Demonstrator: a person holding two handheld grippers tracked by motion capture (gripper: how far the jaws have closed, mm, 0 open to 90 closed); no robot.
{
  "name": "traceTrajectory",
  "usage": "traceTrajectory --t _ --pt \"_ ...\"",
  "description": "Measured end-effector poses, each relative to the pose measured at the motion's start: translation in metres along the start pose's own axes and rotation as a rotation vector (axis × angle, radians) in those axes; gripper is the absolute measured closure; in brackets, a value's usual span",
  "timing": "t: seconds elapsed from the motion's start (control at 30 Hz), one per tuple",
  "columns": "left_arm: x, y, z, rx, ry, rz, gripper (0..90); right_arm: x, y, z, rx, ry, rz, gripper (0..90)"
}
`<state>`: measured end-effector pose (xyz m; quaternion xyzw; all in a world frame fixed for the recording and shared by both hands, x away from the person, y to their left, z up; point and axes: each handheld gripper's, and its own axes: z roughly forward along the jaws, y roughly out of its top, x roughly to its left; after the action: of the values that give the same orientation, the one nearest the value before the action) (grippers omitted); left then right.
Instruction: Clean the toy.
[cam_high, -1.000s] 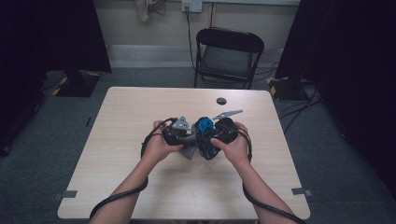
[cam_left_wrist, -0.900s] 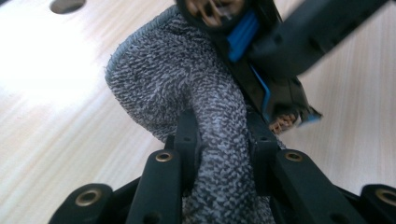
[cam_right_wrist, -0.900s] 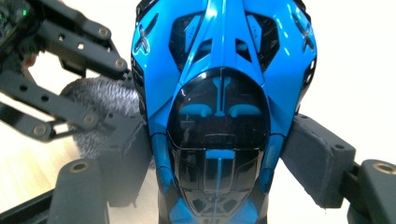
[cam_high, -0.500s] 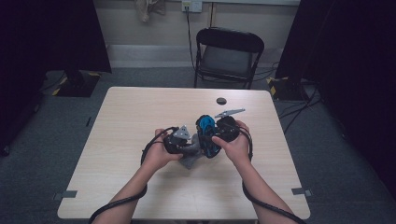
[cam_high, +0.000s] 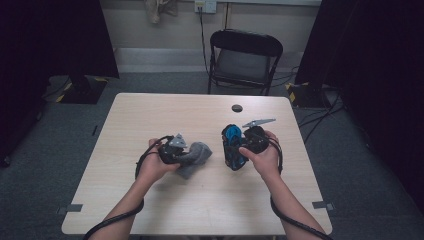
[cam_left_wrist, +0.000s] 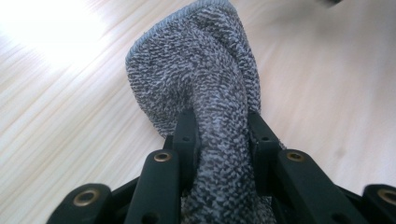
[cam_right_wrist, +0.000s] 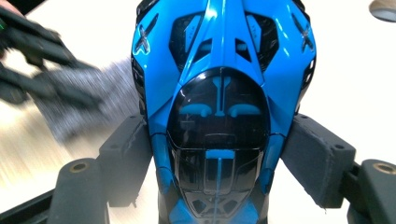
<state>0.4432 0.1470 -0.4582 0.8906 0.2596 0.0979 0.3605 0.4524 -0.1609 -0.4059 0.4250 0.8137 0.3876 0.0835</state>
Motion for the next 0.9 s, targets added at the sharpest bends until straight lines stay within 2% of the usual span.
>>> traceTrajectory --t 0.2,0.23,0.3,0.4,0.9 --pt "0.02 -0.025 -0.02 -0.015 0.06 -0.078 70.7 -0.018 -0.012 -0.011 0.017 -0.037 0.027 27.1" --pt "0.023 -0.028 -0.023 -0.017 0.071 -0.08 70.7 -0.02 -0.014 -0.012 0.018 -0.051 0.028 27.1" --pt "0.027 -0.034 -0.027 -0.031 0.076 -0.107 70.7 -0.026 -0.02 -0.014 0.029 -0.062 0.042 27.1" --pt "0.033 -0.039 -0.032 -0.029 0.085 -0.122 70.8 -0.033 -0.026 -0.016 0.037 -0.075 0.054 27.1" --pt "0.038 -0.048 -0.033 -0.017 0.1 -0.128 70.7 -0.054 -0.034 -0.019 0.111 -0.129 0.082 27.1"
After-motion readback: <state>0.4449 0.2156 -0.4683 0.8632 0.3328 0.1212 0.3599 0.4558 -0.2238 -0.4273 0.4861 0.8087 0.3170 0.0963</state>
